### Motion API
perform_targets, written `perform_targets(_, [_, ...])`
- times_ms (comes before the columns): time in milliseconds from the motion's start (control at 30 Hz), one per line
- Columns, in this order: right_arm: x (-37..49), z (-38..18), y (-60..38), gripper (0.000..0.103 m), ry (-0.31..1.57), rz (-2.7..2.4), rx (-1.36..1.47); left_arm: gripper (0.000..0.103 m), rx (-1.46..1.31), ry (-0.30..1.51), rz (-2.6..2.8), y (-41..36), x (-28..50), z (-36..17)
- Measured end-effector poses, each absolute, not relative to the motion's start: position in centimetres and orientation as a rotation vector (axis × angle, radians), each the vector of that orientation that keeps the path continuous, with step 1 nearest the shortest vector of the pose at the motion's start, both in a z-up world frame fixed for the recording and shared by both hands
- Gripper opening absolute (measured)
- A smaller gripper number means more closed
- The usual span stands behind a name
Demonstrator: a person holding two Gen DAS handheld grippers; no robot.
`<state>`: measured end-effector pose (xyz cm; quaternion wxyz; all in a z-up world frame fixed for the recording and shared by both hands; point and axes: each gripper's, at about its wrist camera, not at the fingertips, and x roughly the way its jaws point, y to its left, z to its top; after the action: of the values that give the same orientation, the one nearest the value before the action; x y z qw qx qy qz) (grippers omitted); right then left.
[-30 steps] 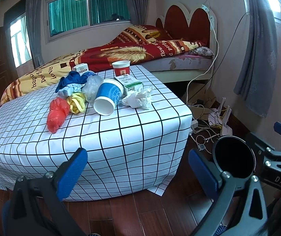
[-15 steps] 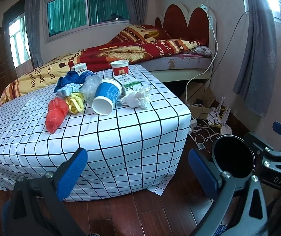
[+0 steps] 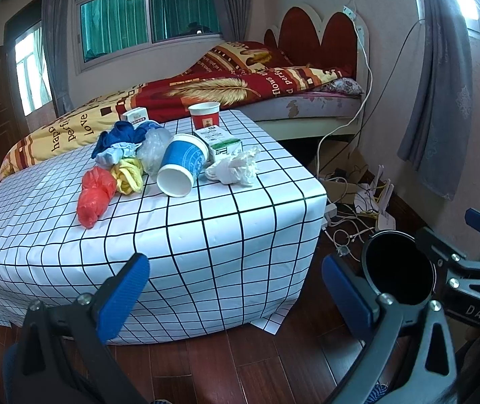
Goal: Collect trash
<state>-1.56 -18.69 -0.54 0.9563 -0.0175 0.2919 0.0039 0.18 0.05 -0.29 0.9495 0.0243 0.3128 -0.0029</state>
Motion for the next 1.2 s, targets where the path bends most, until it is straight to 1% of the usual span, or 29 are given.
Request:
perform_targets(633, [-0.6,-0.7,-17.4,0.103,0.608,0.062,-0.045,0.103,0.035,0.637,0.022,1.9,0.1,-0.6])
perform_targets(733, [0.2,-0.3,-16.5,0.103,0.610,0.096,-0.070,0.103,0.031,0.636,0.051,3.2,0.6,-0.5])
perform_targets(900, [2.5,0.7,-14.2,0.103,0.541,0.211,-0.084,0.103,-0.001,0.642,0.114,7.0,2.3,-0.4])
perform_targets(1000, [5.5,0.7,-12.3,0.103,0.608,0.228,-0.126,0.103,-0.040,0.658,0.156,9.8,3.6,-0.8])
perform_targets(1100, [8.1,1.0,-10.7,0.103,0.571,0.260,-0.113,0.103,-0.091,0.664,0.181,12.5,5.0,-1.2])
perform_targets(1200, [11.3,0.5,-8.4,0.103,0.594,0.298,-0.126,0.102,-0.092,0.661,0.214,14.5,6.6,-1.7])
